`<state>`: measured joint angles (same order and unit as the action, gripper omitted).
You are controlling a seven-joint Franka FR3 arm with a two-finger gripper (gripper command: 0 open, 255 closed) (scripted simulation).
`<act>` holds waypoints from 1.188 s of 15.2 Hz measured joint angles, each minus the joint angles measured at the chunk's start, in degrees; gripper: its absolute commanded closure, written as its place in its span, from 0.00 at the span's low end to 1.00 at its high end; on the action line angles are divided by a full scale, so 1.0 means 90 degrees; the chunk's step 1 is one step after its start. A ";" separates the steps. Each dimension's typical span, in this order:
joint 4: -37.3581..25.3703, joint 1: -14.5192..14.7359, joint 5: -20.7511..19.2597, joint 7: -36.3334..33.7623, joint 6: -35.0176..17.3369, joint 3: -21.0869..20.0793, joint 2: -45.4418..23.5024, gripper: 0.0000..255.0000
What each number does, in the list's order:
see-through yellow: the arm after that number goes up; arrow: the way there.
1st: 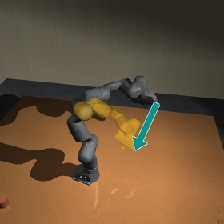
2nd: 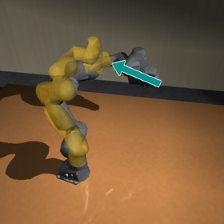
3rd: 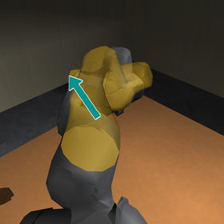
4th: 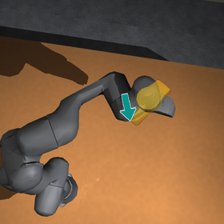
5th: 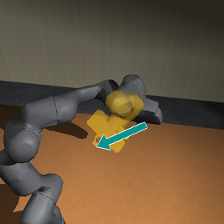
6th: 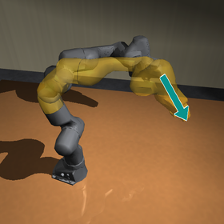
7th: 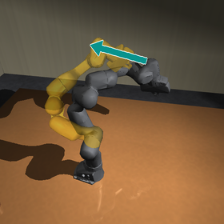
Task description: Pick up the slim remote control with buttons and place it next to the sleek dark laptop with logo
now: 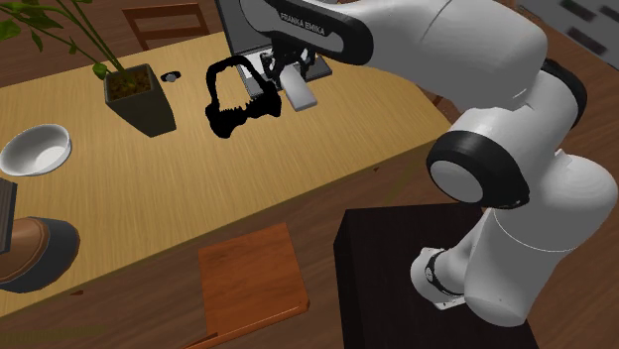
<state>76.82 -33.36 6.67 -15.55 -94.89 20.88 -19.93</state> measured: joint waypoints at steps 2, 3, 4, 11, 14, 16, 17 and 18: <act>0.0226 0.0029 -0.0016 -0.0008 -0.0179 -0.0003 0.0051 1.00; 0.0325 0.0038 -0.0017 -0.0008 -0.0270 -0.0006 0.0058 1.00; 0.0399 0.0038 -0.0014 0.0001 -0.0350 -0.0006 0.0052 1.00; 0.1010 0.0077 -0.0005 0.0018 -0.0959 -0.0022 0.0050 1.00; 0.1230 0.0088 0.0005 0.0027 -0.1194 -0.0030 0.0035 1.00; 0.1353 0.0091 0.0020 0.0035 -0.1348 -0.0037 0.0001 1.00; 0.1443 0.0098 0.0023 0.0035 -0.1440 -0.0041 -0.0001 1.00; 0.1522 0.0102 0.0032 0.0038 -0.1533 -0.0046 -0.0017 1.00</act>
<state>90.52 -32.45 6.96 -15.21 -108.69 20.47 -20.08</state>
